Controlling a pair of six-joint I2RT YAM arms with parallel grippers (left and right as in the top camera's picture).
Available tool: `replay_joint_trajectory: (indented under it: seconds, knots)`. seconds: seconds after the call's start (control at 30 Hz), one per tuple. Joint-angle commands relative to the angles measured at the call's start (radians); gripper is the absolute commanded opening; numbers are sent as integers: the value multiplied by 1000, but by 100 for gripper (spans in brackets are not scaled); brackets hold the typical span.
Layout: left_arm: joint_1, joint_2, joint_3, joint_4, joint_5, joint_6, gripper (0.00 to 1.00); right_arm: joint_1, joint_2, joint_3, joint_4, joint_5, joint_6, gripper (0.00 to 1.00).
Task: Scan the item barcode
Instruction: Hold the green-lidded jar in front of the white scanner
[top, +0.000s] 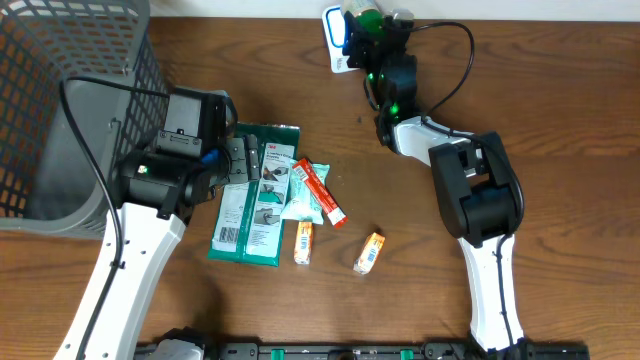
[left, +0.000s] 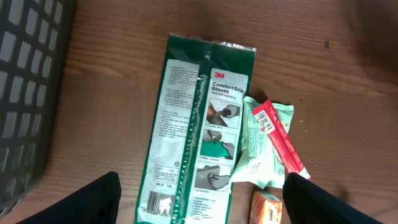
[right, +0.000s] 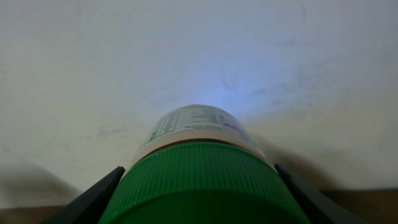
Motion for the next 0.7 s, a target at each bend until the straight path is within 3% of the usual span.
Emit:
replay_joint_trajectory:
  seconds: [0.0,0.37,0.47,0.67]
  knots:
    - [5,4,13,-1,-12,14,84,-4,1,14,43,-63,-77,1]
    - [5,4,13,-1,-12,14,84,-1,-37,14,40,-151,-97,1]
    - [5,4,13,-1,-12,14,84,-1,-117,14,-105,-145,-119,1]
    - [5,4,13,-1,-13,14,84,-2,-368,14,-581,-143,-225,1]
